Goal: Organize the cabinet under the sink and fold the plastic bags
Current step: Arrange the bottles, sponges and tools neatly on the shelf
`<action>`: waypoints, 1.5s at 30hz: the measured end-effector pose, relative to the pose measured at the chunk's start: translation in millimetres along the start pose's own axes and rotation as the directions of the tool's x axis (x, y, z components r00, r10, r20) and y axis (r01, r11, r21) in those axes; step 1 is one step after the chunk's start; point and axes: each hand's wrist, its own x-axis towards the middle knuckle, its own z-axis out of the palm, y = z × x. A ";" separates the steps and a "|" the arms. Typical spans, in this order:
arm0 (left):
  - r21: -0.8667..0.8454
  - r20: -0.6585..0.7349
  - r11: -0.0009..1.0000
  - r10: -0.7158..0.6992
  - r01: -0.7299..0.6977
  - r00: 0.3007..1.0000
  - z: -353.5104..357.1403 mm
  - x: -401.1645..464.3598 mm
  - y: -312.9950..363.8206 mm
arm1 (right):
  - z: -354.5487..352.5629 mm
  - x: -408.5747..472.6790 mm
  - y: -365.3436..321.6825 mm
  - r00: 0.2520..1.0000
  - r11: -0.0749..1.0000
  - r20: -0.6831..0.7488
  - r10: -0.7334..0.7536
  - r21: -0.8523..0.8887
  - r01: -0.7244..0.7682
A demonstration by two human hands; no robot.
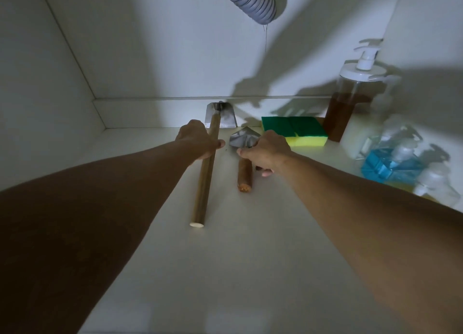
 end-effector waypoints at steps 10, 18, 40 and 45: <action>0.083 0.033 0.992 0.089 -0.091 0.995 -41.3 -98.4 -10.2 | -35.3 -96.2 -14.0 1.000 1.000 -0.024 0.015 0.001 -0.015; 0.085 0.281 0.985 0.122 -0.152 0.952 -70.6 -204.7 -40.0 | -53.0 -232.9 -21.9 0.994 0.991 0.113 0.010 -0.135 0.005; 0.571 0.371 0.820 -0.306 0.044 0.877 2.9 -406.4 -295.8 | 190.1 -395.4 60.6 0.770 0.978 0.628 0.108 -0.204 0.030; 0.485 0.301 0.858 -0.346 0.170 0.889 12.1 -426.7 -321.4 | 230.1 -423.6 57.9 0.797 0.964 0.569 0.204 -0.257 -0.063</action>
